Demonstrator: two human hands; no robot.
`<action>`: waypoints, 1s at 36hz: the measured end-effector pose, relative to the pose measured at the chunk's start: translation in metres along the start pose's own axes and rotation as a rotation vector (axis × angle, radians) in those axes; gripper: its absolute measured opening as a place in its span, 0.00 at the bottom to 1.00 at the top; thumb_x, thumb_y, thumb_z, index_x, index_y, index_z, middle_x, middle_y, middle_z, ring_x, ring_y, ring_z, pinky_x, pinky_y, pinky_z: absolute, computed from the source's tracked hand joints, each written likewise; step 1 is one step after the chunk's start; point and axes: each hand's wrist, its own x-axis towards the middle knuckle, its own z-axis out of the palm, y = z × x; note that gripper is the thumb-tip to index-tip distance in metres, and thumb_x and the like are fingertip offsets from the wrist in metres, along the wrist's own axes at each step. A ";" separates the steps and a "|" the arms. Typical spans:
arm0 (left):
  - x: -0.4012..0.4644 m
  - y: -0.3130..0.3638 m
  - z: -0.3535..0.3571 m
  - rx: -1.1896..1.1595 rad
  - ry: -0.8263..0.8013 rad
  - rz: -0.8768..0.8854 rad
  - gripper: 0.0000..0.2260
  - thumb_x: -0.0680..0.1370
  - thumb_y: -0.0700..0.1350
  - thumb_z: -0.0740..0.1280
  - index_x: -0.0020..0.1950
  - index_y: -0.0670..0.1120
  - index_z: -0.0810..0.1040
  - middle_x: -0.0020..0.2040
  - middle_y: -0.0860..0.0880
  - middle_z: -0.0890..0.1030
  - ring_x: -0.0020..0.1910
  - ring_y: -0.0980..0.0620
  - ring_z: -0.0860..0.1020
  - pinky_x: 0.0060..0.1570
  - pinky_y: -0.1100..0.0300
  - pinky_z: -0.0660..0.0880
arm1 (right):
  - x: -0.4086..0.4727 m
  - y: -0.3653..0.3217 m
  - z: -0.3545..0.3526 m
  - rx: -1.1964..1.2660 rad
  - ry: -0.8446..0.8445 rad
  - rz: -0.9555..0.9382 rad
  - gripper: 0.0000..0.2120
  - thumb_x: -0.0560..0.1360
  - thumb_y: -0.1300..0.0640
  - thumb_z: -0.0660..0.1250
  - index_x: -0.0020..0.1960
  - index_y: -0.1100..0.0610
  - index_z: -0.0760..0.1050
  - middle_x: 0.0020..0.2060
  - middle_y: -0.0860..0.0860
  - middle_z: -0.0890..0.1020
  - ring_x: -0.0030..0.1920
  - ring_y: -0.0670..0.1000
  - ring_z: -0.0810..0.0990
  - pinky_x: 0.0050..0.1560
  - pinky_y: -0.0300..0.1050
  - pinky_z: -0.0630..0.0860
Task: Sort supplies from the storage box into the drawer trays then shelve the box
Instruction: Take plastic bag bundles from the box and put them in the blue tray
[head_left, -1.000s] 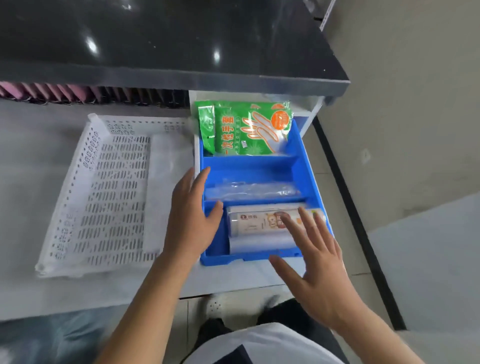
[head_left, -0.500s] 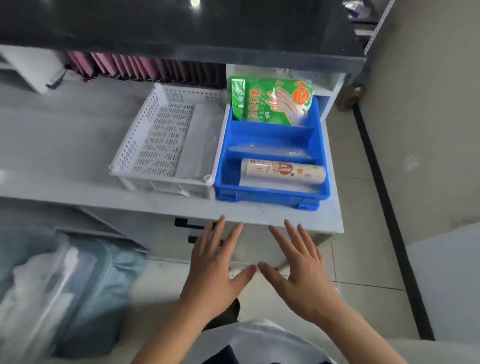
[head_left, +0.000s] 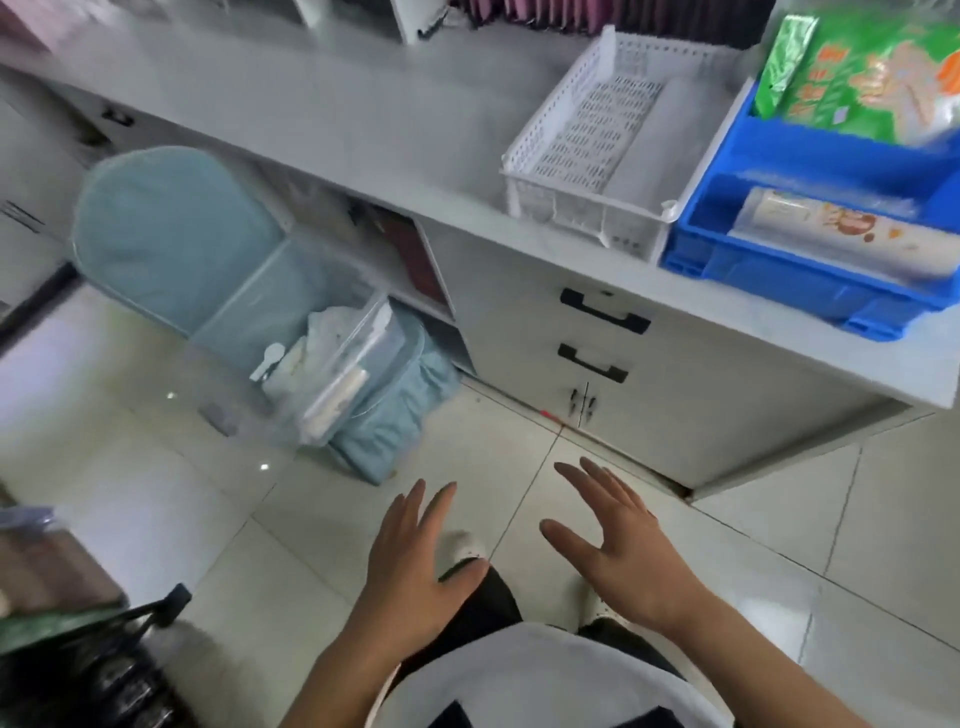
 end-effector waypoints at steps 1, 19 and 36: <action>0.000 -0.005 -0.003 -0.029 0.005 -0.007 0.38 0.76 0.63 0.67 0.79 0.63 0.50 0.82 0.55 0.46 0.80 0.52 0.43 0.78 0.48 0.50 | 0.002 -0.006 0.006 -0.019 -0.022 0.016 0.32 0.77 0.35 0.59 0.78 0.39 0.54 0.80 0.44 0.54 0.79 0.47 0.48 0.78 0.54 0.51; -0.013 -0.231 -0.123 -0.241 0.053 -0.178 0.36 0.77 0.60 0.67 0.80 0.60 0.51 0.82 0.55 0.49 0.80 0.53 0.48 0.77 0.50 0.52 | 0.082 -0.168 0.162 0.001 -0.004 -0.009 0.26 0.76 0.39 0.66 0.72 0.38 0.66 0.74 0.42 0.68 0.74 0.44 0.64 0.70 0.42 0.62; 0.065 -0.316 -0.182 -0.340 -0.100 -0.270 0.36 0.78 0.61 0.66 0.81 0.59 0.50 0.82 0.53 0.47 0.81 0.53 0.46 0.78 0.51 0.51 | 0.220 -0.250 0.199 -0.128 -0.171 0.073 0.25 0.76 0.42 0.67 0.71 0.43 0.69 0.71 0.41 0.71 0.71 0.45 0.68 0.68 0.43 0.64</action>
